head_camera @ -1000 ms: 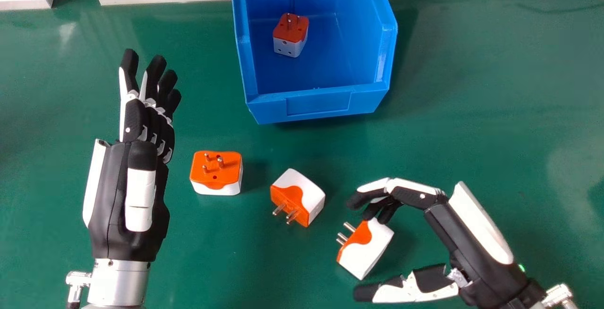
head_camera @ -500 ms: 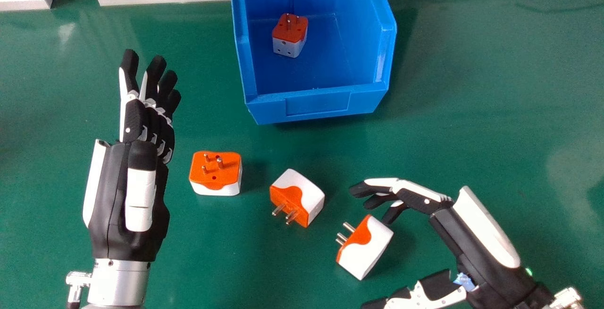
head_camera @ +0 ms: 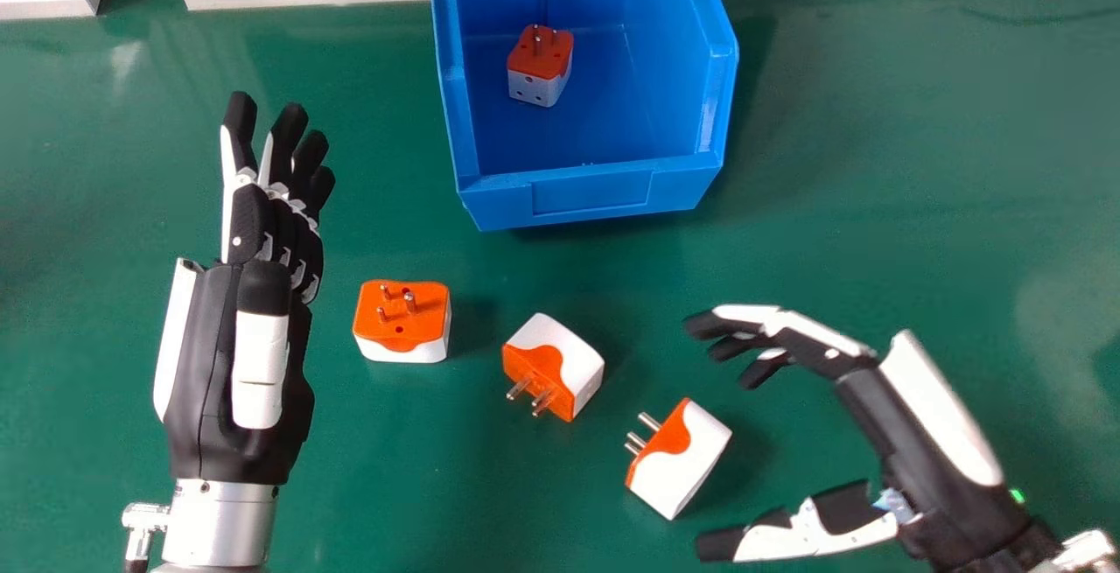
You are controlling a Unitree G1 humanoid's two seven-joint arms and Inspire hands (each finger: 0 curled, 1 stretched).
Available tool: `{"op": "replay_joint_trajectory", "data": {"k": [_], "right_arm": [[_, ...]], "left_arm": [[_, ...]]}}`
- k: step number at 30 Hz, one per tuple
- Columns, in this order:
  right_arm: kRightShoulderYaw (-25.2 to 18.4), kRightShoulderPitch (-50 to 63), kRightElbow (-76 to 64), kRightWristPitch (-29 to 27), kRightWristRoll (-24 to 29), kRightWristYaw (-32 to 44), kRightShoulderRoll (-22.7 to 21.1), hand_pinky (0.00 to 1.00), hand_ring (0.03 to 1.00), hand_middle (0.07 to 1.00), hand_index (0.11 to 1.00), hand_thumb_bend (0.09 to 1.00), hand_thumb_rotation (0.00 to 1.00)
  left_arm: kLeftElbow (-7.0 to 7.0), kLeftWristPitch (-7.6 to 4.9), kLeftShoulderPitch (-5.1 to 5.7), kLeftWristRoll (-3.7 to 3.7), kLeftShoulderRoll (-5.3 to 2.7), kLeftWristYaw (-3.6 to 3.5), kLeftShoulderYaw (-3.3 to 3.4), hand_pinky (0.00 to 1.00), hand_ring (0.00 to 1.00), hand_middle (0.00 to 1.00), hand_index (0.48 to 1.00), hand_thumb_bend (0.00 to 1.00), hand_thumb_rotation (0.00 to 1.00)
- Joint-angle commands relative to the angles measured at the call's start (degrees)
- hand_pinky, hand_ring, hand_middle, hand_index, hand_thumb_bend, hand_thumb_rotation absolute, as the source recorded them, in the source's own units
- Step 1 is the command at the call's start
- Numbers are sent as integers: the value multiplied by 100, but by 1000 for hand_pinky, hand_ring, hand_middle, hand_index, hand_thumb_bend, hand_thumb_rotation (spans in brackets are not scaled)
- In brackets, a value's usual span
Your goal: Pick all objects and put in blue box
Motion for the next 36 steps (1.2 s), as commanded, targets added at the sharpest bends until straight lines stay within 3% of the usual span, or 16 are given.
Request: {"op": "replay_joint_trajectory", "data": {"k": [1,15,22,28,32,36], "right_arm": [[-119,32,-194,-103,189,-35,7,593,690,739,746,986,239],[-351,-153,-123,-273,328,52,-127,616,704,743,769,999,260],[-353,-278,22,-413,669,210,-103,608,711,748,771,1000,262],[-328,-368,124,-473,1101,424,17,614,734,764,792,991,383],[-385,-433,286,-537,831,359,127,619,750,778,813,938,514],[-382,-397,288,-427,316,323,79,622,754,784,821,958,467]], "left_arm": [[-33,-119,-56,21,7,-19,13,998,991,1000,1000,904,917],[-86,-65,-36,-27,-1,-52,-17,1000,992,1000,1000,909,919],[-81,-65,-40,-37,1,-51,-9,1000,992,1000,1000,910,920],[-100,-54,-29,-9,-3,-23,-10,999,991,1000,1000,909,920],[-112,-60,-12,-26,16,-29,6,999,991,1000,1000,909,920],[-127,-59,-2,-31,18,-26,16,998,990,1000,1000,908,920]]}}
